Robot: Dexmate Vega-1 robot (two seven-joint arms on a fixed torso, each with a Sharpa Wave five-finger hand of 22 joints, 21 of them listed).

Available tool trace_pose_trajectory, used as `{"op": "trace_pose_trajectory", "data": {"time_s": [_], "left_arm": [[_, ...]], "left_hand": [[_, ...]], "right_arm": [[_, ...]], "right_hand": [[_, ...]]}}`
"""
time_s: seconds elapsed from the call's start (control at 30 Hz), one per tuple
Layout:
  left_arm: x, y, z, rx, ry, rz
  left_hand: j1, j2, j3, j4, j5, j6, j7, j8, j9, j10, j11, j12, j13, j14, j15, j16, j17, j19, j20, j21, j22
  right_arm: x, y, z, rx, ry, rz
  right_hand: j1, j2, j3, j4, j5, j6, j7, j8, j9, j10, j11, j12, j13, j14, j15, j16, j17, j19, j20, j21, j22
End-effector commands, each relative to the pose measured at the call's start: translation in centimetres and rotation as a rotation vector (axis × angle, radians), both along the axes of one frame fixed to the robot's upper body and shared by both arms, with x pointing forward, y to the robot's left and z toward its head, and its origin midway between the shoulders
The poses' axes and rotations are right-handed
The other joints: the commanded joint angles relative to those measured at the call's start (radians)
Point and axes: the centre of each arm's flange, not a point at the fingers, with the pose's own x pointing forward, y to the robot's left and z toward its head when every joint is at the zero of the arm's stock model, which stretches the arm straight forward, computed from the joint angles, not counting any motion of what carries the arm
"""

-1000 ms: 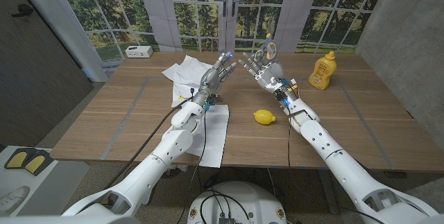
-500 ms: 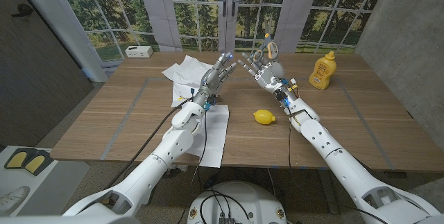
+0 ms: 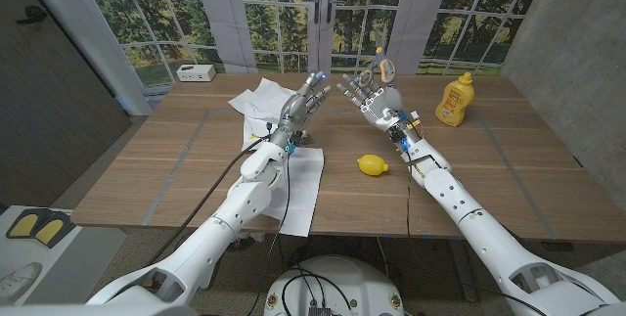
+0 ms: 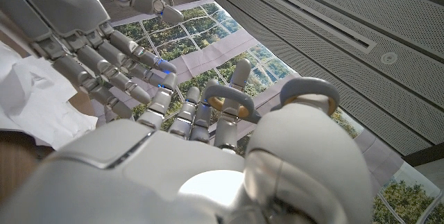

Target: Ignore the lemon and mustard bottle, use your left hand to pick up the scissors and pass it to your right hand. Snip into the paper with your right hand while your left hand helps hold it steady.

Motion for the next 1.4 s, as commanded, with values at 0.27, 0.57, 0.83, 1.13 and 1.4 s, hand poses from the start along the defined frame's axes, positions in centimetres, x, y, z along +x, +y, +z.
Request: {"op": "trace_pose_trajectory", "data": {"time_s": [0.27, 0.57, 0.83, 1.13, 1.4], "left_arm": [[-1.7, 2.1, 2.6, 0.006, -0.098, 0.094], [-2.2, 3.1, 2.7, 0.02, -0.107, 0.124], [-2.9, 5.6, 4.5, 0.075, -0.167, 0.203], [-3.5, 7.0, 4.2, 0.068, -0.165, 0.245], [-3.4, 7.7, 3.9, 0.105, -0.151, 0.244]], "left_hand": [[0.009, 0.0, 0.0, 0.005, 0.0, 0.015, -0.001, 0.0, 0.003, 0.013, 0.001, 0.004, 0.001, 0.013, -0.162, -0.003, 0.003, 0.011, -0.083, 0.001, 0.005], [0.009, -0.001, -0.001, 0.006, -0.001, 0.019, 0.0, 0.001, 0.003, 0.017, 0.001, 0.004, 0.001, 0.014, -0.162, -0.002, 0.003, 0.011, -0.082, 0.001, 0.005], [0.007, -0.004, -0.002, 0.008, -0.001, 0.024, 0.0, 0.002, 0.002, 0.02, 0.001, 0.005, 0.001, 0.017, -0.162, -0.002, 0.003, 0.011, -0.083, 0.001, 0.005], [-0.001, -0.017, -0.008, 0.012, -0.003, -0.003, 0.0, -0.011, 0.001, 0.019, 0.002, 0.002, 0.001, 0.017, -0.162, -0.003, 0.002, 0.004, -0.079, -0.001, 0.005], [-0.028, -0.04, -0.01, 0.028, -0.005, -0.12, -0.003, -0.028, 0.003, -0.002, 0.001, -0.004, 0.001, 0.01, -0.162, -0.005, 0.002, -0.006, -0.079, -0.001, 0.006]], "right_arm": [[-0.1, -0.5, -0.5, 0.016, -0.001, 0.004], [-0.5, -0.6, -0.4, 0.004, 0.0, -0.01], [-1.1, -0.1, -0.7, -0.016, 0.024, -0.009], [-1.6, 0.2, -1.3, -0.023, 0.045, -0.014], [-2.0, 0.6, -2.0, -0.019, 0.06, 0.0]], "right_hand": [[0.012, 0.012, 0.011, -0.006, 0.001, -0.009, 0.022, -0.014, -0.014, 0.01, -0.004, 0.013, 0.0, 0.014, -0.003, -0.006, -0.003, -0.001, -0.011, -0.005, 0.004], [0.008, 0.011, 0.01, -0.005, -0.001, -0.004, 0.018, -0.02, -0.021, 0.012, -0.006, 0.015, -0.006, 0.014, -0.004, -0.009, -0.005, -0.002, -0.011, -0.008, 0.004], [0.003, 0.011, 0.009, -0.004, -0.002, -0.006, 0.019, -0.024, -0.022, 0.009, -0.006, 0.014, -0.011, 0.013, -0.004, -0.012, -0.007, -0.001, -0.013, -0.011, 0.004], [-0.002, 0.011, 0.008, -0.002, -0.004, -0.011, 0.026, -0.033, -0.025, 0.006, 0.0, 0.015, -0.015, 0.013, -0.002, -0.015, -0.009, 0.0, -0.014, -0.014, 0.004], [-0.009, 0.011, 0.007, 0.0, -0.006, -0.016, 0.027, -0.039, -0.027, 0.0, 0.003, 0.018, -0.014, 0.009, 0.0, -0.02, -0.01, -0.001, -0.016, -0.018, 0.003]]}}
